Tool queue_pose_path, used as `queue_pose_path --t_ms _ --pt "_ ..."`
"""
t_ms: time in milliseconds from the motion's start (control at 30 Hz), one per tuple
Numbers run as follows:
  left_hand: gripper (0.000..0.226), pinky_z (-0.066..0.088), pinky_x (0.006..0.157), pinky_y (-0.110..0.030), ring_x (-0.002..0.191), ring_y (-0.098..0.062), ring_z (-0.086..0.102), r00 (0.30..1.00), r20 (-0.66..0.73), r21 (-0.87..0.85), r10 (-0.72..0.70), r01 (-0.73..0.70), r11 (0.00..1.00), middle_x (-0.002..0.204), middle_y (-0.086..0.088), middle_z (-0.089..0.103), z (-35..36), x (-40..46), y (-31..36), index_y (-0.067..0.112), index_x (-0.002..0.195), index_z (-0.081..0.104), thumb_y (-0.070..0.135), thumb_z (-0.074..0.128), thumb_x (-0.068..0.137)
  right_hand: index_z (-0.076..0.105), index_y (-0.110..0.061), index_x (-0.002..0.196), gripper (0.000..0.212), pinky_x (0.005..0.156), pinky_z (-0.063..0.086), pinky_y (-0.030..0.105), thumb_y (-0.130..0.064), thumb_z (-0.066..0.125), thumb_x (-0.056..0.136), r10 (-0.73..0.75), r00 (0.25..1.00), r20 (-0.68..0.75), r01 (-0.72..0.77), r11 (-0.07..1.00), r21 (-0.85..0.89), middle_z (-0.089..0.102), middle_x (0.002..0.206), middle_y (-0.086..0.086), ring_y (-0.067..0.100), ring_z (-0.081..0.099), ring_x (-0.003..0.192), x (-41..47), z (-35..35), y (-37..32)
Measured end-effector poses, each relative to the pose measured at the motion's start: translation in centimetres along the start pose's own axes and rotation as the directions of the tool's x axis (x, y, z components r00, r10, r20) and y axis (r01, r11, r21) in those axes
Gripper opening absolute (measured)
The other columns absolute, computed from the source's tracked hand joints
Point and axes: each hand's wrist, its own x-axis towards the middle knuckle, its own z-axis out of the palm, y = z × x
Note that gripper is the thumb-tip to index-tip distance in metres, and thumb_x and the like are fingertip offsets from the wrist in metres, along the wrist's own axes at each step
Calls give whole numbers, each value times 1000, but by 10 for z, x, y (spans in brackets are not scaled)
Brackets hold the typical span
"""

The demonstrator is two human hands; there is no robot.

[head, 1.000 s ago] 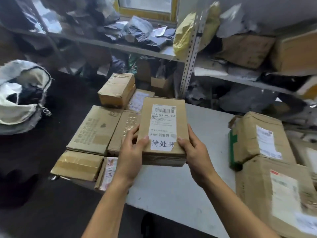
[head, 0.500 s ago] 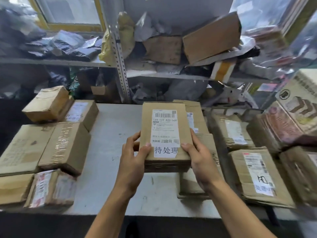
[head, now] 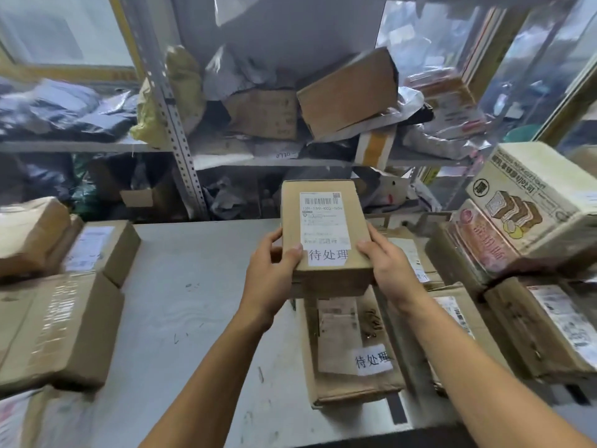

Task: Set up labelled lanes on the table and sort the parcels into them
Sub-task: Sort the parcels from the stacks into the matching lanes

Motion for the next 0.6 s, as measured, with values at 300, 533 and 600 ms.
queue_pose_path --t_ms 300,533,600 --pt "41 58 82 -30 108 -12 63 998 -51 22 -33 34 999 124 4 62 40 65 4 33 137 46 29 59 98 44 -22 150 50 86 54 21 -18 53 101 15 1000 10 -14 998 -59 66 126 -9 4 66 106 85 -28 8" --pt "40 56 72 -23 102 -8 66 984 -158 49 -80 88 995 115 8 66 51 78 -23 36 134 50 27 61 97 41 -28 151 53 73 55 14 -23 54 100 66 989 136 -59 997 -55 66 115 -21 -2 68 99 109 -32 44" --pt "43 58 79 -27 106 -10 64 983 -164 97 -86 103 990 121 7 64 51 74 -30 35 137 48 28 62 96 44 -39 144 50 81 57 22 -30 55 97 93 982 167 -85 995 -50 67 116 -19 2 68 105 105 -34 56"
